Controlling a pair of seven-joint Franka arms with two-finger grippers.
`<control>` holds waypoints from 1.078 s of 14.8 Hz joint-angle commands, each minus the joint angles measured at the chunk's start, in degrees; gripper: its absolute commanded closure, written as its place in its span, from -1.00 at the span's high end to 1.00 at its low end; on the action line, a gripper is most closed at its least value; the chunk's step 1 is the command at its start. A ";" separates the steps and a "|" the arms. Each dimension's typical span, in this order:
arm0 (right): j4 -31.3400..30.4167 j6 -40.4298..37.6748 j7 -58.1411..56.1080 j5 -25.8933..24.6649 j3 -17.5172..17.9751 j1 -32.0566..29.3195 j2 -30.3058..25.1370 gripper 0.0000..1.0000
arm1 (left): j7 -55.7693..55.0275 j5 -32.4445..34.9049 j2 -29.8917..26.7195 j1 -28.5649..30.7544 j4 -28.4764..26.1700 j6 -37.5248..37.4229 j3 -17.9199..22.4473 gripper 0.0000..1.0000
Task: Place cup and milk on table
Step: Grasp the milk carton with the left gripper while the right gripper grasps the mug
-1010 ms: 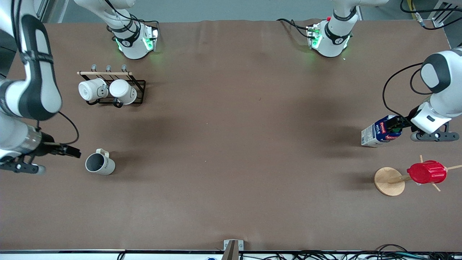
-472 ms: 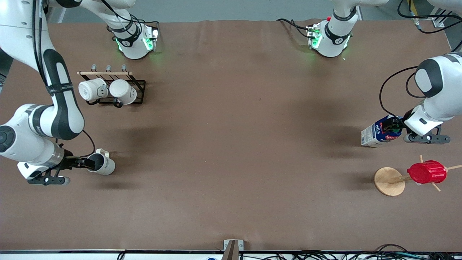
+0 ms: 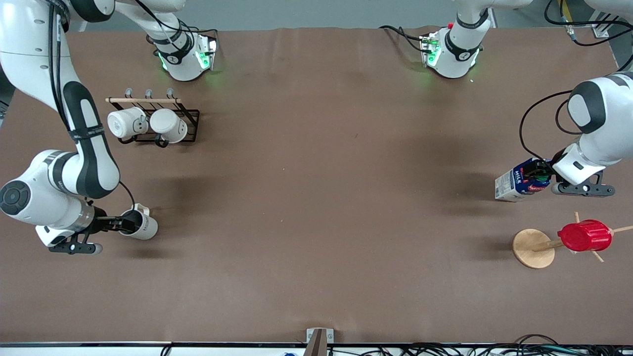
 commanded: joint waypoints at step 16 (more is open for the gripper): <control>11.93 -23.99 21.86 1.65 0.20 20.47 -6.97 -0.99 | 2.05 0.59 -3.63 0.20 1.76 0.13 -0.66 -0.95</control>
